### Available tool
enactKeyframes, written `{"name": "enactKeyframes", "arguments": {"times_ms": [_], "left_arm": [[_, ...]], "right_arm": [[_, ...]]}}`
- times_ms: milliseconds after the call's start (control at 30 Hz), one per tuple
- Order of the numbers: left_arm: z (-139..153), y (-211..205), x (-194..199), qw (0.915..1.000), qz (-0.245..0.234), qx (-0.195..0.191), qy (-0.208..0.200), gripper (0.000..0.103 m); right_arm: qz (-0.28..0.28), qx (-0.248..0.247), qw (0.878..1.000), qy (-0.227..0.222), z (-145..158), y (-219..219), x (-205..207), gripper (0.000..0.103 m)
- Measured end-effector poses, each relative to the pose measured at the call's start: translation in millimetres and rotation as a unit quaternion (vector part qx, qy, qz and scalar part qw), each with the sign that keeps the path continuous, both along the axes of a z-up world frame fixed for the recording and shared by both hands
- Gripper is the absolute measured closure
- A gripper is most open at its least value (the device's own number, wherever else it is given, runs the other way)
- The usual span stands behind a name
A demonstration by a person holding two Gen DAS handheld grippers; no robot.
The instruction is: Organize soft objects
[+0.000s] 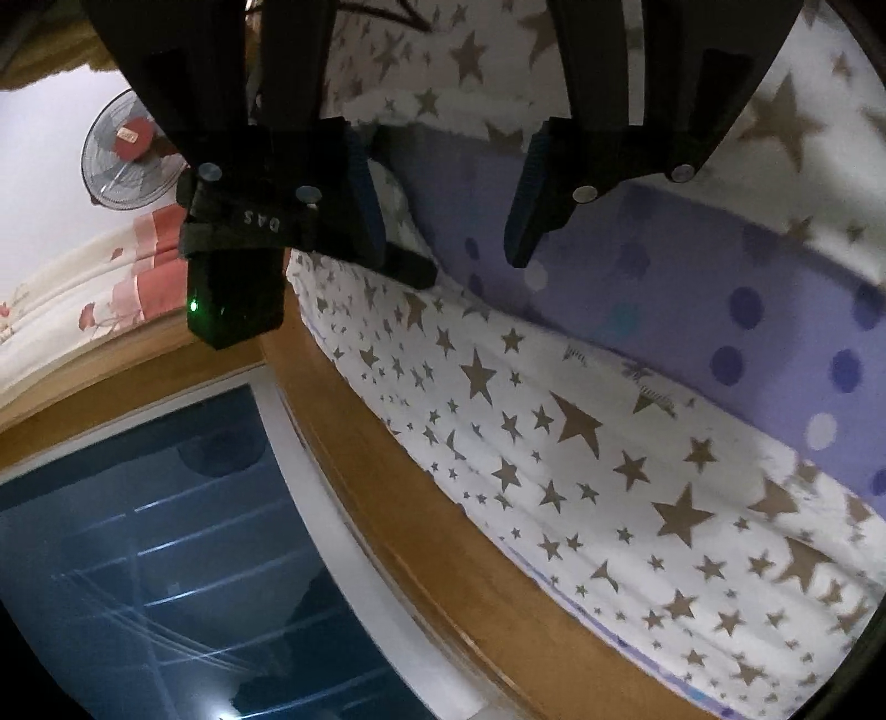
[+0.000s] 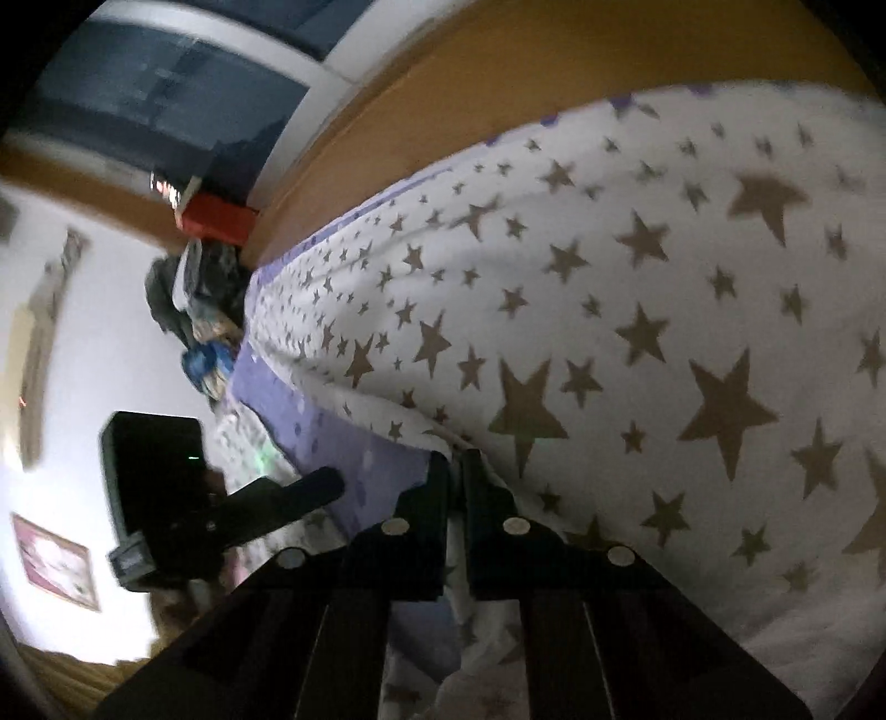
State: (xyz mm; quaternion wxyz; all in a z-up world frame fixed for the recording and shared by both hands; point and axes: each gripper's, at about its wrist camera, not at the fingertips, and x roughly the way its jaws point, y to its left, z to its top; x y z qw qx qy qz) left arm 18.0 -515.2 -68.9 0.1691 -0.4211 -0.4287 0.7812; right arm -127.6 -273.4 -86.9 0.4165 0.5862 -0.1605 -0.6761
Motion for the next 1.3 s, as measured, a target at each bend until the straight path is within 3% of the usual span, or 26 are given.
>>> {"name": "enactKeyframes", "arguments": {"times_ms": [400,600,733,900,1100,1300], "left_arm": [[-10.4,6.4,-29.3,0.9988,0.043,0.024,0.000,0.057],[-6.6,18.1,-29.4,0.9996,0.026,-0.001,-0.013,0.057],[-8.5,30.7,-29.4,0.9997,0.018,0.007,-0.015,0.057],[-9.6,14.5,-29.6,0.9977,0.064,0.018,-0.013,0.056],[1.6,-14.9,-7.5,0.9920,0.125,0.015,-0.010,0.056],[28.3,-32.0,28.5,0.9883,0.148,-0.038,-0.005,0.056]], "right_arm": [[0.008,-0.035,0.999,0.002,4.0,2.0,6.5,0.099],[0.004,-0.047,0.999,0.009,13.9,6.1,8.3,0.099],[0.005,-0.056,0.998,0.020,24.7,7.5,6.6,0.099],[0.018,-0.055,0.998,0.028,29.9,9.3,10.6,0.100],[0.047,-0.025,0.998,0.037,21.3,6.0,24.1,0.100],[0.119,0.033,0.991,0.050,16.1,-6.1,43.0,0.097]]}}
